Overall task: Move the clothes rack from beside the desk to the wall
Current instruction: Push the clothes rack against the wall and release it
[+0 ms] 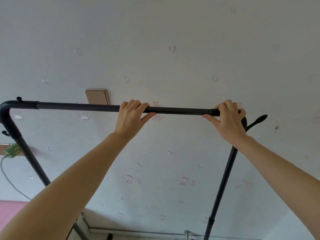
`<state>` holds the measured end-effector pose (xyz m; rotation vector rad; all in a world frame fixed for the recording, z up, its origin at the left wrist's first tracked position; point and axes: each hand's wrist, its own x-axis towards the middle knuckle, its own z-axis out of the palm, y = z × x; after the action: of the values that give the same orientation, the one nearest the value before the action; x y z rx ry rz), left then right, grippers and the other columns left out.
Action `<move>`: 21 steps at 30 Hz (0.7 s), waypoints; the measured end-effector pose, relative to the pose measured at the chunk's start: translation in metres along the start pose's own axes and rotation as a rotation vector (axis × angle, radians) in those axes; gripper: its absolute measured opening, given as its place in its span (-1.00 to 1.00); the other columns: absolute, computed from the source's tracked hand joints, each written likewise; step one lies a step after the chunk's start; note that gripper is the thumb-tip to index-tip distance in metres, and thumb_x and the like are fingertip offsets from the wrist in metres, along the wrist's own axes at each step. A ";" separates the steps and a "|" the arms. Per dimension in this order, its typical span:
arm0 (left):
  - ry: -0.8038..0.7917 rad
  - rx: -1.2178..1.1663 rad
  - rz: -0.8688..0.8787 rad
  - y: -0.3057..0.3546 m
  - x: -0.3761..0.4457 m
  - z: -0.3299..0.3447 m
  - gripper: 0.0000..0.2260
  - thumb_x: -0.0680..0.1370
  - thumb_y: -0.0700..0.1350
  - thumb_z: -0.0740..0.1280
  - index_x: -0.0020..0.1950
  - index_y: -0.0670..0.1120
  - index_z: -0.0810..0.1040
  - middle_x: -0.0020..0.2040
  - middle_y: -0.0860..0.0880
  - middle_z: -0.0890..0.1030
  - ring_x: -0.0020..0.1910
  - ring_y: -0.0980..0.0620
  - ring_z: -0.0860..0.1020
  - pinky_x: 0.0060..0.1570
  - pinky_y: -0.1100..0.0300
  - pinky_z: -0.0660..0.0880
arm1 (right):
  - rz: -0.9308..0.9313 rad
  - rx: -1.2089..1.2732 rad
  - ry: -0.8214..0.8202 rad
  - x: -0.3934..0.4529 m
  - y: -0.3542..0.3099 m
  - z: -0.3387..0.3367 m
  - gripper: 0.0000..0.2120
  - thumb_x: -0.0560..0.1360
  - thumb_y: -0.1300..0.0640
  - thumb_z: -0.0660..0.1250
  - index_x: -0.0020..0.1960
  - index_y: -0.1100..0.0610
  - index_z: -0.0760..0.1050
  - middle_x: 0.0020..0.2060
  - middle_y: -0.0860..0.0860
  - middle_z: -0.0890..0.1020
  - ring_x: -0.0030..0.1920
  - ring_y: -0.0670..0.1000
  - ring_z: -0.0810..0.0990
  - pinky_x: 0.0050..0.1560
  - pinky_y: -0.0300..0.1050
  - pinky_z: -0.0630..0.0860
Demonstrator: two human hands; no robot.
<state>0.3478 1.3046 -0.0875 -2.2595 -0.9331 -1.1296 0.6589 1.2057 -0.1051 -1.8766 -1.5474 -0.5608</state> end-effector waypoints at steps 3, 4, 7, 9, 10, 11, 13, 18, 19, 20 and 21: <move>-0.029 -0.020 -0.008 0.010 0.011 -0.004 -0.70 0.52 0.10 0.34 -0.01 -0.14 0.61 -0.27 -0.05 0.59 -0.27 -0.06 0.50 -0.13 0.06 0.37 | -0.006 -0.013 0.072 -0.001 0.009 -0.008 -0.46 0.41 -0.34 0.16 -0.03 0.15 0.46 -0.05 0.09 0.46 -0.05 0.15 0.41 0.06 0.18 0.25; -0.037 -0.034 -0.011 0.012 0.014 -0.004 -0.70 0.52 0.10 0.34 -0.01 -0.15 0.61 -0.26 -0.05 0.59 -0.27 -0.06 0.50 -0.11 0.06 0.37 | -0.003 -0.010 0.083 0.000 0.011 -0.011 -0.47 0.41 -0.34 0.17 -0.02 0.14 0.44 -0.05 0.09 0.46 -0.05 0.15 0.41 0.06 0.17 0.26; -0.047 -0.017 -0.015 0.010 0.013 -0.006 -0.70 0.52 0.11 0.33 0.00 -0.13 0.59 -0.25 -0.04 0.59 -0.26 -0.04 0.50 -0.09 0.06 0.38 | -0.024 -0.034 0.075 -0.001 0.007 -0.010 -0.49 0.42 -0.32 0.18 0.01 0.12 0.44 -0.04 0.09 0.47 -0.05 0.15 0.41 0.05 0.17 0.27; -0.061 0.012 -0.017 0.007 0.010 -0.008 -0.69 0.53 0.13 0.30 0.01 -0.11 0.58 -0.24 -0.03 0.59 -0.25 -0.04 0.50 -0.07 0.05 0.40 | -0.057 -0.061 0.064 -0.005 0.006 -0.008 -0.52 0.44 -0.28 0.19 0.03 0.13 0.45 -0.01 0.10 0.47 -0.05 0.16 0.42 0.05 0.17 0.28; -0.082 0.027 -0.014 0.008 0.010 -0.010 -0.68 0.54 0.14 0.28 0.02 -0.11 0.58 -0.23 -0.02 0.59 -0.24 -0.04 0.50 -0.04 0.05 0.41 | -0.070 -0.057 0.052 -0.007 0.007 -0.011 -0.54 0.45 -0.26 0.21 0.04 0.13 0.45 0.01 0.09 0.46 -0.04 0.16 0.43 0.05 0.17 0.28; -0.104 0.041 -0.009 0.008 0.008 -0.012 -0.67 0.54 0.14 0.26 0.04 -0.10 0.58 -0.21 -0.02 0.60 -0.22 -0.04 0.51 0.01 0.03 0.42 | -0.084 -0.055 0.039 -0.009 0.008 -0.013 -0.57 0.46 -0.24 0.22 0.05 0.12 0.46 0.03 0.08 0.46 -0.02 0.15 0.44 0.07 0.17 0.28; -0.121 0.066 0.010 0.009 0.004 -0.022 -0.67 0.55 0.13 0.24 0.09 -0.09 0.57 -0.16 -0.03 0.62 -0.15 -0.06 0.54 0.12 0.00 0.39 | -0.117 -0.060 0.017 -0.012 0.007 -0.022 -0.61 0.46 -0.22 0.24 0.07 0.08 0.48 0.08 0.04 0.45 0.05 0.13 0.45 0.12 0.19 0.26; -0.215 0.007 0.113 0.012 -0.009 -0.047 -0.65 0.56 0.02 0.28 0.30 -0.09 0.47 0.07 -0.06 0.62 0.11 -0.07 0.53 0.29 -0.04 0.29 | -0.159 -0.100 -0.036 -0.033 -0.008 -0.049 -0.64 0.48 -0.08 0.26 0.21 0.05 0.46 0.26 0.03 0.46 0.30 0.11 0.35 0.29 0.28 0.16; -0.235 0.003 0.131 0.013 -0.011 -0.051 -0.63 0.56 0.00 0.28 0.33 -0.09 0.45 0.12 -0.06 0.60 0.16 -0.07 0.51 0.33 -0.06 0.28 | -0.161 -0.113 -0.046 -0.037 -0.013 -0.055 -0.62 0.48 -0.03 0.26 0.26 0.06 0.43 0.28 0.04 0.45 0.33 0.11 0.33 0.32 0.28 0.13; -0.252 0.000 0.139 0.014 -0.013 -0.058 -0.62 0.56 -0.01 0.28 0.36 -0.09 0.42 0.16 -0.06 0.58 0.21 -0.06 0.48 0.37 -0.08 0.25 | -0.157 -0.129 -0.056 -0.042 -0.020 -0.062 -0.60 0.49 0.00 0.25 0.30 0.07 0.40 0.31 0.04 0.43 0.37 0.10 0.29 0.34 0.28 0.10; -0.271 0.004 0.141 0.014 -0.015 -0.063 -0.60 0.56 -0.02 0.28 0.38 -0.09 0.39 0.20 -0.06 0.56 0.26 -0.06 0.44 0.40 -0.10 0.21 | -0.147 -0.137 -0.066 -0.046 -0.025 -0.069 -0.58 0.49 0.04 0.24 0.33 0.08 0.37 0.34 0.05 0.41 0.40 0.10 0.26 0.37 0.28 0.08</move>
<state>0.3189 1.2493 -0.0651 -2.4733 -0.8567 -0.7733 0.6287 1.1274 -0.0828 -1.9096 -1.7402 -0.6925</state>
